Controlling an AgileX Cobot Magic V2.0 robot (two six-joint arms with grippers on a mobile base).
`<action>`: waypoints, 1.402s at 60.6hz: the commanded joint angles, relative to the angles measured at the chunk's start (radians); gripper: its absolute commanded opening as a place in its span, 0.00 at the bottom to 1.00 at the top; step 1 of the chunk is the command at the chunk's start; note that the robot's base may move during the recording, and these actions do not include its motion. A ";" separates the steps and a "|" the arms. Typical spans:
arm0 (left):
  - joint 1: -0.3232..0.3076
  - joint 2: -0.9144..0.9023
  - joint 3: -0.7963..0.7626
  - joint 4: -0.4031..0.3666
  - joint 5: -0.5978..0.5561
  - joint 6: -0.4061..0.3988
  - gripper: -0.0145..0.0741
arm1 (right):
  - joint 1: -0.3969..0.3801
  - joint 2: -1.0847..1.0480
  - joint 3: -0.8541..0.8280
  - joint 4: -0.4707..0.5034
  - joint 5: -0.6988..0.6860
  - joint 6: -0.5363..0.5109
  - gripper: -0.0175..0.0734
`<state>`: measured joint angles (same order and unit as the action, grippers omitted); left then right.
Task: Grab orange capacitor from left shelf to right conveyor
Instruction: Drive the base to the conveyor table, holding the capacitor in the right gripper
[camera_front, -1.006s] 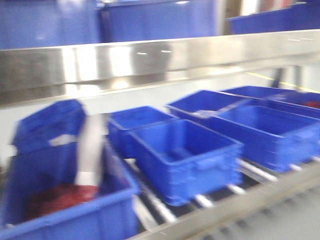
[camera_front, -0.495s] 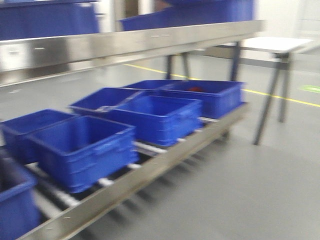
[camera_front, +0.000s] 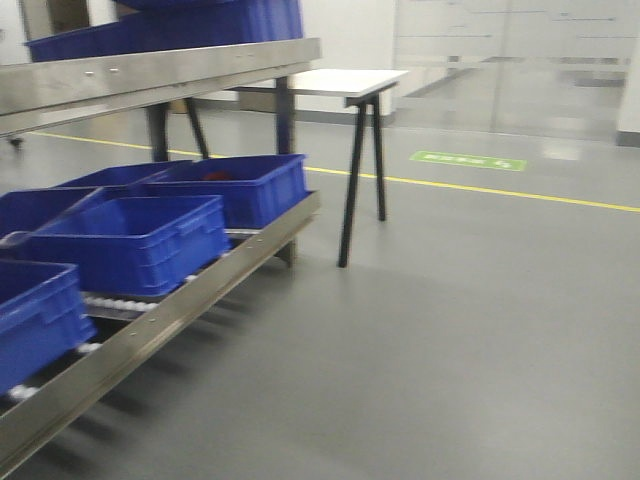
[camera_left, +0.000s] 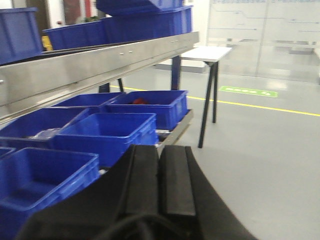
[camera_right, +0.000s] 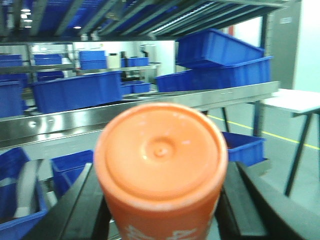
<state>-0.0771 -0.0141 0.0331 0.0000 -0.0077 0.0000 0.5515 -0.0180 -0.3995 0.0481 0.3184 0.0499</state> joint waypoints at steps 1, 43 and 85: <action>-0.006 0.010 -0.008 -0.005 -0.083 0.000 0.05 | -0.003 -0.005 -0.028 0.000 -0.095 -0.007 0.25; -0.006 0.010 -0.008 -0.005 -0.083 0.000 0.05 | -0.003 -0.005 -0.028 0.000 -0.095 -0.007 0.25; -0.006 0.010 -0.008 -0.005 -0.083 0.000 0.05 | -0.003 -0.005 -0.028 0.000 -0.095 -0.007 0.25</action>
<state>-0.0771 -0.0141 0.0331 0.0000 -0.0077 0.0000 0.5515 -0.0180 -0.3995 0.0495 0.3167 0.0499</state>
